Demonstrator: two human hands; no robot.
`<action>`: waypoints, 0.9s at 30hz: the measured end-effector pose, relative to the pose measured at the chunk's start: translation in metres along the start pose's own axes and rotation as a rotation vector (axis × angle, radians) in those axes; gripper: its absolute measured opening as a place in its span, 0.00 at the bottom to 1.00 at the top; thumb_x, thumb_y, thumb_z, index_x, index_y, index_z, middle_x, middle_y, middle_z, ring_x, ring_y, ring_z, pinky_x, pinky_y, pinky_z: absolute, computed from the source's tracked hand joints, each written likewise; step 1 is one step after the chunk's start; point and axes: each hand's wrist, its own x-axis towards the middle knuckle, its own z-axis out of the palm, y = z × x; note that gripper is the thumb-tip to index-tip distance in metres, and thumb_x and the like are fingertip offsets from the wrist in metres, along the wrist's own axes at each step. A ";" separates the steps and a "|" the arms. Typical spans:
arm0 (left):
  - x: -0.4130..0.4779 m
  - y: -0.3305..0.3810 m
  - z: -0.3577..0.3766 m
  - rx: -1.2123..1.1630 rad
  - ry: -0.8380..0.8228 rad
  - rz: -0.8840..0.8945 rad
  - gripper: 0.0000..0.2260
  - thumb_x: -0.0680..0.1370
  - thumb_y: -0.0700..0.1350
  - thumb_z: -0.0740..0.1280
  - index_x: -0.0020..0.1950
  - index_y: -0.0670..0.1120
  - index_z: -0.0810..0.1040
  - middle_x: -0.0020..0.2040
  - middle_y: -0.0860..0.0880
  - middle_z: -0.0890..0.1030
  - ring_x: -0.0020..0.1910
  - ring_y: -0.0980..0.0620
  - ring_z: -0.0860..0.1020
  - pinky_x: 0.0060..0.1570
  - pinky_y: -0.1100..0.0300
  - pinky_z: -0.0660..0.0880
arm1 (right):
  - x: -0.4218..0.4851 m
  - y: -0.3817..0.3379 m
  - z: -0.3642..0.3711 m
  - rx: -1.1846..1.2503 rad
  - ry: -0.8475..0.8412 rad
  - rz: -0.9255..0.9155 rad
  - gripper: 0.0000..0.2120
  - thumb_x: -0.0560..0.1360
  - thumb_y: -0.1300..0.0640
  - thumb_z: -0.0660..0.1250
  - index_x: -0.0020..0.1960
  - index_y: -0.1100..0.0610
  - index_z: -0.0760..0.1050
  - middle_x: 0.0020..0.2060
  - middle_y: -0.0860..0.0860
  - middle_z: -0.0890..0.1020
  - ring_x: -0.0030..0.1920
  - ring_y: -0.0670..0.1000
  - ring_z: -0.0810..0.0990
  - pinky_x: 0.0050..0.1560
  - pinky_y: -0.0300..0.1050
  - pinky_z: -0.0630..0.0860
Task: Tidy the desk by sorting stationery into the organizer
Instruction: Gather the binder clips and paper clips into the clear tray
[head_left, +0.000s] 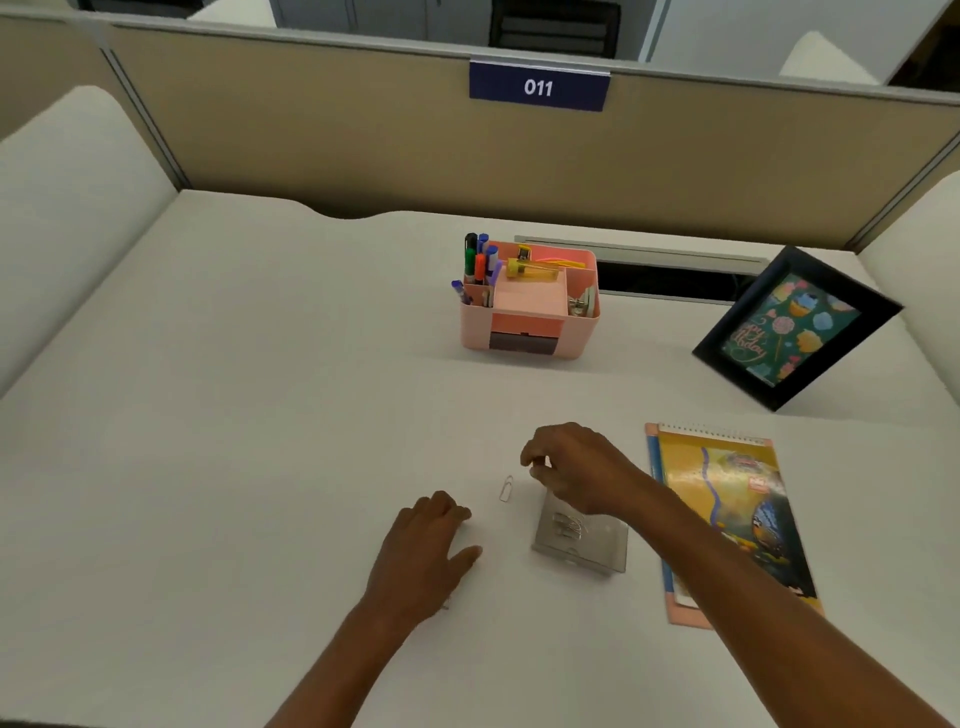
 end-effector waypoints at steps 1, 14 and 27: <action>-0.008 -0.005 -0.004 0.003 0.019 -0.013 0.18 0.77 0.55 0.64 0.65 0.51 0.72 0.60 0.55 0.72 0.56 0.53 0.71 0.54 0.66 0.65 | 0.010 -0.004 0.003 -0.024 -0.033 -0.039 0.10 0.77 0.57 0.65 0.57 0.54 0.79 0.52 0.48 0.80 0.54 0.50 0.76 0.48 0.39 0.67; -0.064 -0.025 0.002 -0.032 -0.065 -0.101 0.16 0.77 0.52 0.65 0.65 0.53 0.73 0.57 0.58 0.71 0.54 0.57 0.71 0.50 0.69 0.63 | 0.066 -0.013 0.021 -0.490 -0.338 -0.274 0.04 0.70 0.66 0.66 0.45 0.61 0.76 0.42 0.53 0.81 0.42 0.55 0.80 0.39 0.47 0.71; -0.044 -0.034 0.009 0.034 -0.160 0.025 0.02 0.78 0.44 0.63 0.46 0.49 0.74 0.45 0.55 0.73 0.44 0.55 0.72 0.36 0.66 0.64 | 0.012 0.003 -0.032 0.250 0.053 -0.005 0.02 0.74 0.61 0.70 0.45 0.56 0.81 0.38 0.46 0.80 0.38 0.45 0.78 0.39 0.38 0.72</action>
